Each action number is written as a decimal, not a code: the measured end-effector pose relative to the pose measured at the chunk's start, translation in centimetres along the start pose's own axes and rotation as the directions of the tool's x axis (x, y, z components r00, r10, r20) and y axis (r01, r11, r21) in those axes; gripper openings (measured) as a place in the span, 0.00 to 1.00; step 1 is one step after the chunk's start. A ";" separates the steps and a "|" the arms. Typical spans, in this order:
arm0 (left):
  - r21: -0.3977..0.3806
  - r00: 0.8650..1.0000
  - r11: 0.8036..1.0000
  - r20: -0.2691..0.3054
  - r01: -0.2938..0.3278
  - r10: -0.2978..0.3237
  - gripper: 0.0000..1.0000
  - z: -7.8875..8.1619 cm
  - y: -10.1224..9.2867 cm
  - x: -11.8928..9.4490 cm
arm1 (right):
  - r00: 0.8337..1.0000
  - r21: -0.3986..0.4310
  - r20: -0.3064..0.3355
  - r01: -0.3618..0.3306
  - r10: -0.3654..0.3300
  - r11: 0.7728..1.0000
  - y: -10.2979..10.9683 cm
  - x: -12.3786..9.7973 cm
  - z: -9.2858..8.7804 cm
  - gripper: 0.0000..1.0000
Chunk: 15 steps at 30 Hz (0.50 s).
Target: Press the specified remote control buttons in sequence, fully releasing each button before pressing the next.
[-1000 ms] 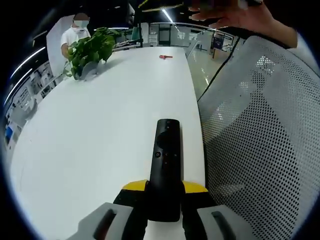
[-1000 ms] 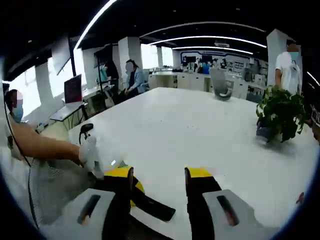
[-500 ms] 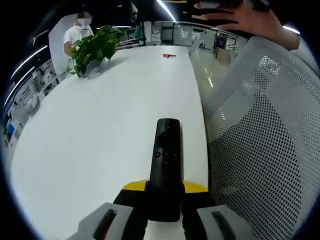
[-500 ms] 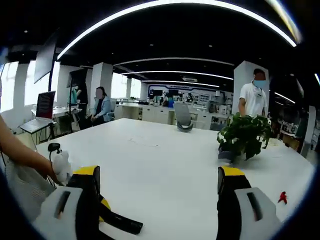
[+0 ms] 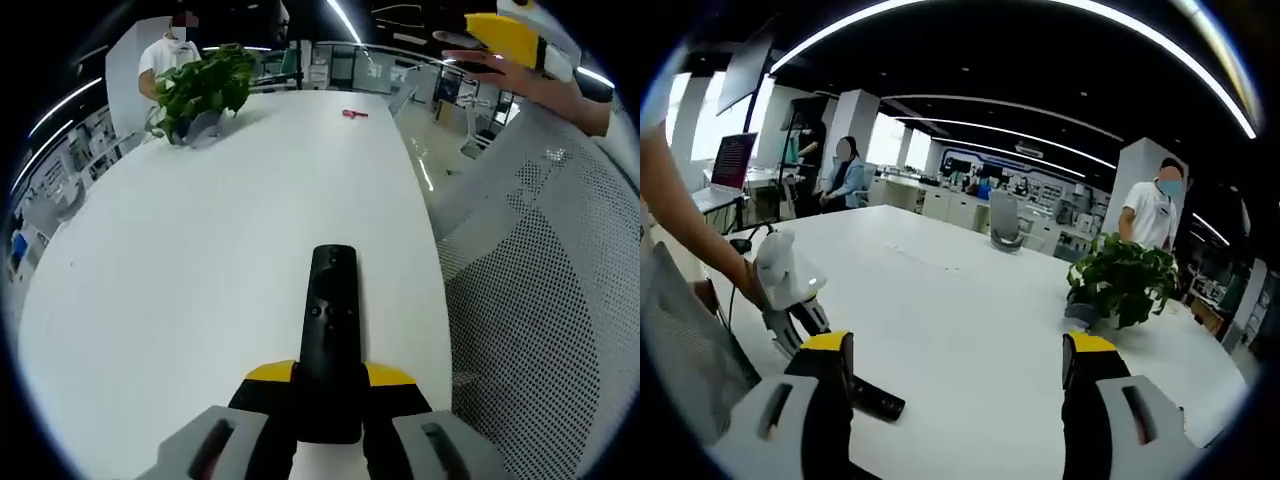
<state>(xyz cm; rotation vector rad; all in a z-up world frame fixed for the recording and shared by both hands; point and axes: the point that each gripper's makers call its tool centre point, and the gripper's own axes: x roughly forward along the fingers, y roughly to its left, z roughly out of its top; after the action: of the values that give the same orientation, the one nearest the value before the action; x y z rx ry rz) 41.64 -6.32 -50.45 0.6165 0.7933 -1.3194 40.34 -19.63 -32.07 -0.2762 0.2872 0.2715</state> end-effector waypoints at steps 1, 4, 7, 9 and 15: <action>0.001 1.000 1.000 -0.002 0.001 -0.001 0.23 0.0 0.4 0.0 | 1.000 0.007 -0.011 -0.001 0.001 1.000 -0.1 0.0 -0.2 0.86; 0.021 1.000 1.000 -0.013 -0.010 0.010 0.22 0.0 1.2 0.1 | 1.000 0.003 -0.009 0.003 -0.003 1.000 -0.1 -0.1 -0.2 0.85; 0.029 1.000 0.999 -0.013 -0.013 0.013 0.22 0.3 1.9 0.0 | 1.000 0.003 -0.018 0.011 -0.011 1.000 -0.2 0.0 -0.4 0.85; 0.052 1.000 0.999 -0.022 -0.016 0.017 0.22 0.7 2.7 -0.1 | 1.000 0.008 -0.025 0.016 -0.016 1.000 -0.4 0.0 -0.5 0.84; 0.073 1.000 0.997 -0.016 -0.014 0.016 0.22 1.7 4.7 -0.4 | 0.999 0.022 -0.041 0.036 -0.035 0.999 -1.0 -0.1 -0.9 0.81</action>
<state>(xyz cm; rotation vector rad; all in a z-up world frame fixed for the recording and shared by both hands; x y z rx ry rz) 46.56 -6.67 -49.30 0.6903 0.7553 -1.3353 40.31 -20.81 -32.63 -0.2644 0.3246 0.2276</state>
